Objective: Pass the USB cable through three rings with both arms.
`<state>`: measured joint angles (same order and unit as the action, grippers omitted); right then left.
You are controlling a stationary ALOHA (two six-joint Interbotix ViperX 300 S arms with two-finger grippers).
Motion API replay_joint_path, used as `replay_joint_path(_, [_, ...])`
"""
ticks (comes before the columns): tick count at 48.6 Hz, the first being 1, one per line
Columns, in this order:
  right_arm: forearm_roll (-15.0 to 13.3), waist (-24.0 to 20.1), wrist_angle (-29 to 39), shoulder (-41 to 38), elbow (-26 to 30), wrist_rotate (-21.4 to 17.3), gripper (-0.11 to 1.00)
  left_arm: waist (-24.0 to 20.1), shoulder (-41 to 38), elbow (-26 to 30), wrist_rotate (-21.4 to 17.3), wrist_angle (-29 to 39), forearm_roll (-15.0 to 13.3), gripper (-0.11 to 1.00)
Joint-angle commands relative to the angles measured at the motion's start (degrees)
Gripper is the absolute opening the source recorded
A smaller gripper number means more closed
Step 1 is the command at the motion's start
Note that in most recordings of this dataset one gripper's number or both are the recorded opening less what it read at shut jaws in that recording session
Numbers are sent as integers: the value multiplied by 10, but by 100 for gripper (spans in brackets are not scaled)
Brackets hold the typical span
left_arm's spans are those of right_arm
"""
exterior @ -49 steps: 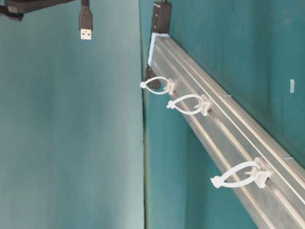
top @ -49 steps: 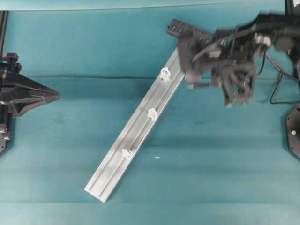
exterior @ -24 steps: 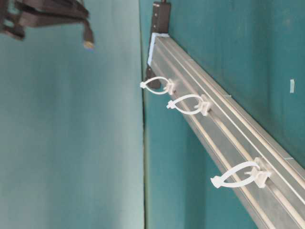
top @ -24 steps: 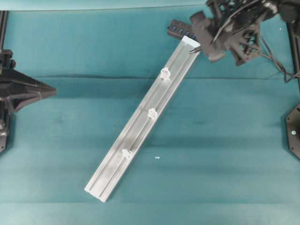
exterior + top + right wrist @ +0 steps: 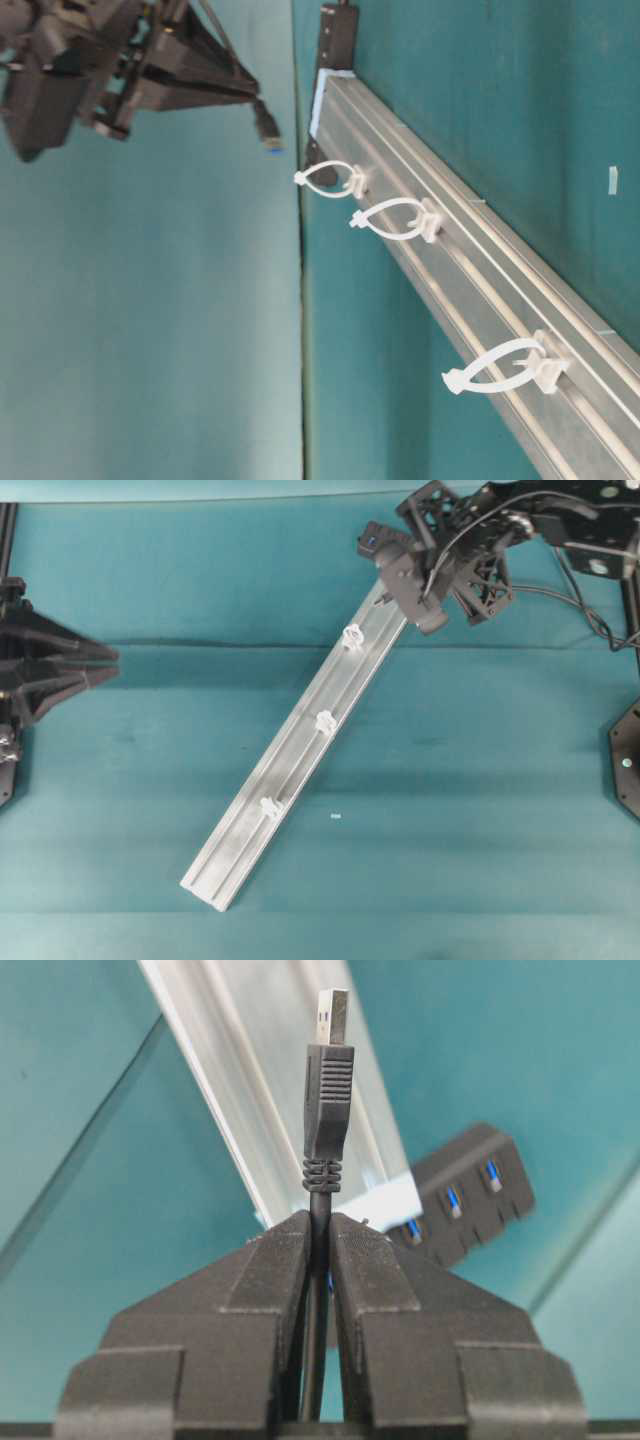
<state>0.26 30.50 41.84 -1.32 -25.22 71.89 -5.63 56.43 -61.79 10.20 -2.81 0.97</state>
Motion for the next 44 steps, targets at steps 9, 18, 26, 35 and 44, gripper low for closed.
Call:
replay_joint_path(9, [-1,2,-9,-27,21,18,10,-3,-4,17,1,-3,2,65])
replay_joint_path(18, [-1,2,-13,-40,25,20,10,-3,-8,15,1,-2,2,64])
replay_joint_path(26, [2,1,-16,-51,25,35,10,-3,-11,15,2,-2,1,64])
replay_joint_path(35, [18,-1,-17,-53,26,60,10,-2,-10,17,3,-2,1,64])
replay_joint_path(44, [21,-4,-18,-58,26,62,10,-3,-11,16,3,-2,2,64])
